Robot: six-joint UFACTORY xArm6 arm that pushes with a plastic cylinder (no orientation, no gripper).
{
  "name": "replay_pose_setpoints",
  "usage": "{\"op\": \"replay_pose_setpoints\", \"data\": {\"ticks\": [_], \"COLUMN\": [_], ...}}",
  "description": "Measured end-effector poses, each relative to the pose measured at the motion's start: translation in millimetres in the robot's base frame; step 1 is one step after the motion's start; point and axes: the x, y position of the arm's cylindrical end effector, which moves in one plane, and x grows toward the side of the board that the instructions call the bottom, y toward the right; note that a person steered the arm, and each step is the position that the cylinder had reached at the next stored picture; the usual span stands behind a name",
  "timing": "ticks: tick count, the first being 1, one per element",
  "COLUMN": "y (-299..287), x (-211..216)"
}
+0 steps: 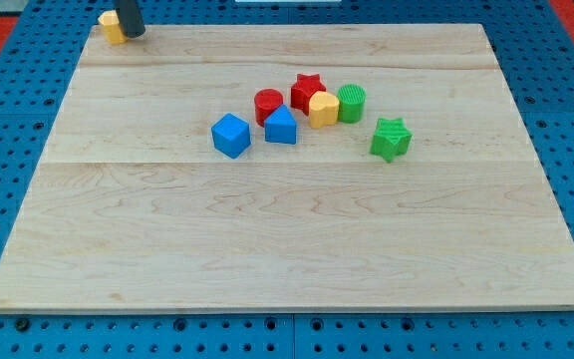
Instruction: Move your arm to the center
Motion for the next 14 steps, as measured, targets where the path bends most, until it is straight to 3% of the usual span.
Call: {"op": "replay_pose_setpoints", "data": {"ticks": [2, 4, 7, 11, 13, 14], "y": [-9, 88, 115, 111, 50, 15], "x": [-2, 4, -5, 80, 121, 176]}}
